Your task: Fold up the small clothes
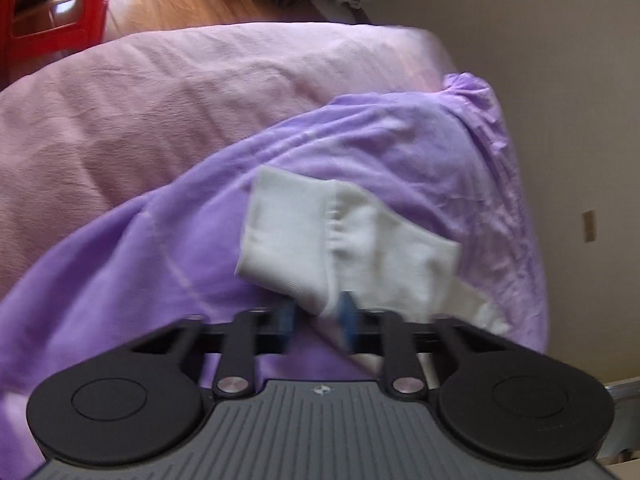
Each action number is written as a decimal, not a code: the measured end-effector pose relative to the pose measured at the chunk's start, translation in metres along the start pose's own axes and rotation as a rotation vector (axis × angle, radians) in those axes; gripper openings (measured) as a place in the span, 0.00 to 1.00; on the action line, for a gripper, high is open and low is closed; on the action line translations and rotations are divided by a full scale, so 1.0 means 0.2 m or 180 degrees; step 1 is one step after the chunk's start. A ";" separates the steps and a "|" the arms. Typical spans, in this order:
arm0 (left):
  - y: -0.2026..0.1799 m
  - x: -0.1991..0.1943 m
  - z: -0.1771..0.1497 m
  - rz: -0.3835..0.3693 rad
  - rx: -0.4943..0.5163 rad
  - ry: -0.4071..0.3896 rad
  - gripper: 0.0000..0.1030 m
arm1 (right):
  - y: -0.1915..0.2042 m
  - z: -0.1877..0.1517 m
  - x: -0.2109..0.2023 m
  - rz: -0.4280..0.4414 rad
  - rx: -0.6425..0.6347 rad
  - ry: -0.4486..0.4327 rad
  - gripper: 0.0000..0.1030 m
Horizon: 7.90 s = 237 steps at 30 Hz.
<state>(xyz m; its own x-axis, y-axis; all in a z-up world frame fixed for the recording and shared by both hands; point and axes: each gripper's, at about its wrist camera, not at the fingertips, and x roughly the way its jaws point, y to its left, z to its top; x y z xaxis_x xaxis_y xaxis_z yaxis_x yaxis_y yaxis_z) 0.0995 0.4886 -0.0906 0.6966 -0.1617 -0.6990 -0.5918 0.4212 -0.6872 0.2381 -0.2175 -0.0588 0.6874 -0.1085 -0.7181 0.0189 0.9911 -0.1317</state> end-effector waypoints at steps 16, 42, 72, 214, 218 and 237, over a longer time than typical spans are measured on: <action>-1.44 -0.40 -0.64 0.0582 0.2259 -0.1115 0.11 | 0.28 0.19 -0.05 0.0893 -0.0785 -0.0068 0.31; -1.81 1.08 -2.03 -0.0294 0.3670 0.1182 0.36 | -0.10 0.14 0.28 0.1590 0.0482 0.0412 0.13; -1.21 0.54 -1.37 0.0328 0.2348 -0.0163 0.55 | 0.04 0.17 0.43 0.1801 0.1452 0.1207 0.01; -1.30 1.02 -1.36 0.0910 0.4510 -0.0151 0.08 | -0.51 0.50 1.03 0.1521 0.2037 0.0567 0.00; -1.25 1.07 -1.36 0.0971 0.4434 -0.0006 0.08 | -0.51 0.41 1.09 0.1330 0.2021 0.0820 0.00; -1.25 0.69 -1.16 0.0969 0.3783 0.0176 0.20 | -0.74 0.43 0.78 0.1181 0.1608 0.0639 0.24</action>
<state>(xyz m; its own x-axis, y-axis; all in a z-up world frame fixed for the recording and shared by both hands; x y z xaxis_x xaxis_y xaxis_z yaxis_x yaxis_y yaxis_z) 0.2495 0.1544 -0.0622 0.5595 0.0600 -0.8267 0.0305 0.9952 0.0928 0.4050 -0.3746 -0.0925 0.5660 0.2836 -0.7741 0.1788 0.8744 0.4511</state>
